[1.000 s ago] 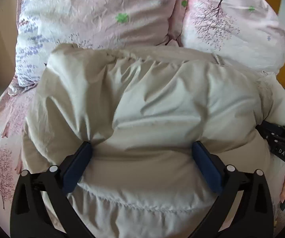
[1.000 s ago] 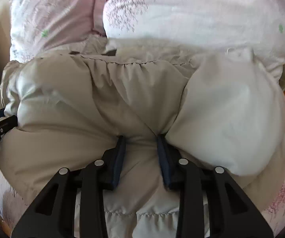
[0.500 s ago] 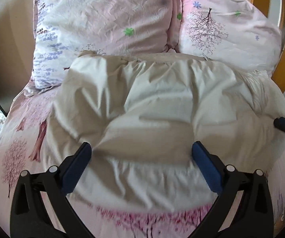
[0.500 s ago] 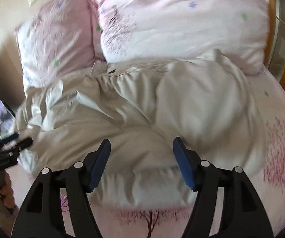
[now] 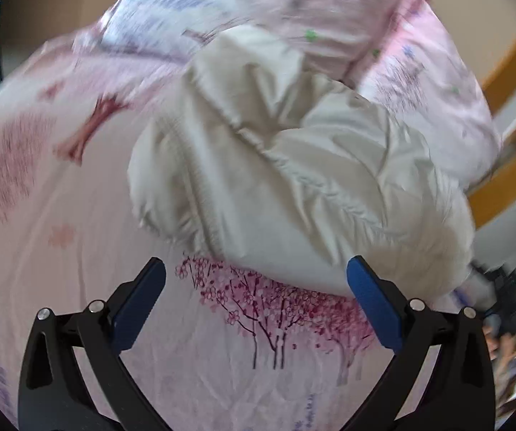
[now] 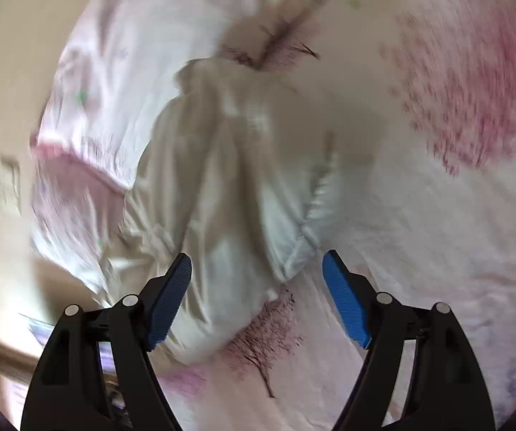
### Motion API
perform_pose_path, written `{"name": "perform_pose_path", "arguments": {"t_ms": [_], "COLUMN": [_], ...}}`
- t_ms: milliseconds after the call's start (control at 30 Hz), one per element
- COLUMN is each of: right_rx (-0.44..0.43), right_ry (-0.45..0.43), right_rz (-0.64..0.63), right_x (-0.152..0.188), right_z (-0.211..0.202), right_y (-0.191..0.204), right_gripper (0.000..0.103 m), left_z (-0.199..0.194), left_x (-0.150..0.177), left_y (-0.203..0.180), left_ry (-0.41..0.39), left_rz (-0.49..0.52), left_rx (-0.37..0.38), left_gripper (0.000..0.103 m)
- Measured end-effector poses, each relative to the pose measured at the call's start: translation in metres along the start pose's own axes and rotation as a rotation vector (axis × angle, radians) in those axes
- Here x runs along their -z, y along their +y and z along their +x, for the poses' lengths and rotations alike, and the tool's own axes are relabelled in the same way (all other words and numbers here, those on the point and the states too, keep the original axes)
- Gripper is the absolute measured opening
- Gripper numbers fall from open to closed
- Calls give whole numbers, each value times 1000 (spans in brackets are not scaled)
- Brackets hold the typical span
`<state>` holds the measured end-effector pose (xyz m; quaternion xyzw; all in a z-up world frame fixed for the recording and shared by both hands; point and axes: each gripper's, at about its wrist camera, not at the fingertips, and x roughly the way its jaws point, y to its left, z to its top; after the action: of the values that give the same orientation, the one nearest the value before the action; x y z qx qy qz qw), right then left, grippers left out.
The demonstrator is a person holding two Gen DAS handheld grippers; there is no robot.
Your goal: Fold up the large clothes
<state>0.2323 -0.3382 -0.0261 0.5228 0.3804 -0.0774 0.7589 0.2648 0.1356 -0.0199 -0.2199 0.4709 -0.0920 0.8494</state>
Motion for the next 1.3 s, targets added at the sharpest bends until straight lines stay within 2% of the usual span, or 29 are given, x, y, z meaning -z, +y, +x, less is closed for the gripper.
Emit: {"name": "perform_pose_path", "arguments": {"t_ms": [133, 233, 300, 367, 433, 533, 633, 700, 767, 800, 867, 967, 1133, 1300], "right_rx": [-60, -65, -76, -82, -86, -106, -127, -147, -170, -180, -194, -214, -251, -280], "right_ry": [-26, -40, -45, -51, -52, -50, -52, -62, -76, -81, -91, -111, -124, -94], "right_rz": [71, 96, 101, 100, 96, 102, 96, 87, 67, 60, 44, 7, -92, -160], "right_x": [-14, -21, -22, -22, -23, -23, -23, -22, -22, -22, -22, -19, -6, 17], "right_z": [6, 13, 15, 19, 22, 25, 29, 29, 25, 23, 20, 12, -8, -25], "right_y": [-12, -17, -19, -20, -21, -25, -26, -24, -21, -19, -15, -5, 22, 38], "right_gripper": [77, 77, 77, 75, 72, 69, 59, 43, 33, 30, 27, 25, 24, 23], "left_z": [5, 12, 17, 21, 22, 26, 30, 30, 28, 26, 21, 12, -15, -50], "left_x": [-2, -7, -11, -15, -18, -23, -25, -24, -26, -29, -33, -39, -43, -29], "left_y": [18, 30, 40, 49, 57, 66, 64, 64, 64, 62, 58, 55, 53, 66], "left_ry": [2, -7, -11, -24, -35, -49, -63, -64, -70, -74, -78, -92, -152, -192], "left_rz": [-133, -225, -295, -350, -387, -443, -446, -451, -441, -431, -406, -382, -333, -315], "left_rx": [68, 127, 161, 175, 175, 201, 191, 194, 205, 209, 217, 237, 250, 235], "left_gripper": [100, 99, 94, 82, 75, 71, 64, 53, 39, 36, 28, 24, 22, 22]}}
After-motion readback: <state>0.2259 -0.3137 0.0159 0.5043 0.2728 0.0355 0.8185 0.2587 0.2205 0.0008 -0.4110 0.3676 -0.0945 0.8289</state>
